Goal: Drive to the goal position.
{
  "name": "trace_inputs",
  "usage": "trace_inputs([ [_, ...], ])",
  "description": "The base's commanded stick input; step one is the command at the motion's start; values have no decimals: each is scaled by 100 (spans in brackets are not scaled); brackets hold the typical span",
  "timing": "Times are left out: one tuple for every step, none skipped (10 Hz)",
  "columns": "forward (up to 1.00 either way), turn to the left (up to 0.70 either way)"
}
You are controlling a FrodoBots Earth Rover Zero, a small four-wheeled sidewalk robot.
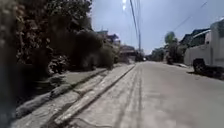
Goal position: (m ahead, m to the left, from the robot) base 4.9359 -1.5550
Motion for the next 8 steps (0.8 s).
trace_inputs([
  [100, -38],
  [100, -25],
  [100, -7],
  [100, 2],
  [100, 2],
  [100, 2],
  [100, 2],
  [100, 2],
])
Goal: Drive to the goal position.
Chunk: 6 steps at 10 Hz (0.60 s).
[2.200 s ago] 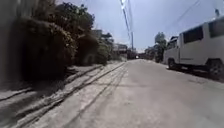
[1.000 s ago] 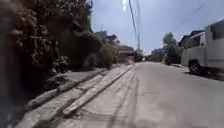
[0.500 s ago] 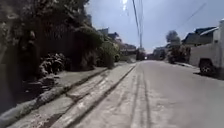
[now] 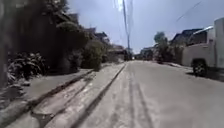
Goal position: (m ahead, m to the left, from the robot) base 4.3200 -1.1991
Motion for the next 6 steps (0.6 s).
trace_inputs([
  [100, 2],
  [100, 2],
  [100, 2],
  [100, 2],
  [100, 2],
  [100, 2],
])
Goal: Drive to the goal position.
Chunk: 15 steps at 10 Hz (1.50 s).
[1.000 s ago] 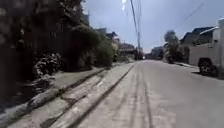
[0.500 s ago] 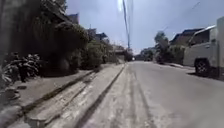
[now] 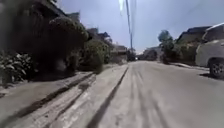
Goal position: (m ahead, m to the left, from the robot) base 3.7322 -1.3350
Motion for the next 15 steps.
trace_inputs([
  [100, 2],
  [100, 2],
  [100, 2],
  [100, 2],
  [100, 2],
  [100, 2],
  [100, 2],
  [100, 2],
  [100, 0],
  [100, -9],
  [100, -27],
  [100, -38],
  [100, -38],
  [100, -37],
  [100, -28],
])
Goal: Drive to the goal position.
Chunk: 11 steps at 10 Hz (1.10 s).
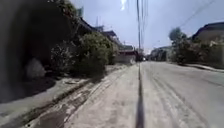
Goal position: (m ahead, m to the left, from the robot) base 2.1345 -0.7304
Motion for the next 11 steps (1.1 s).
trace_inputs([
  [100, -12],
  [100, 0],
  [100, 2],
  [100, 2],
  [100, 2],
  [100, 2],
  [100, 2],
  [100, 2],
  [100, 2],
  [100, 2],
  [100, 2],
])
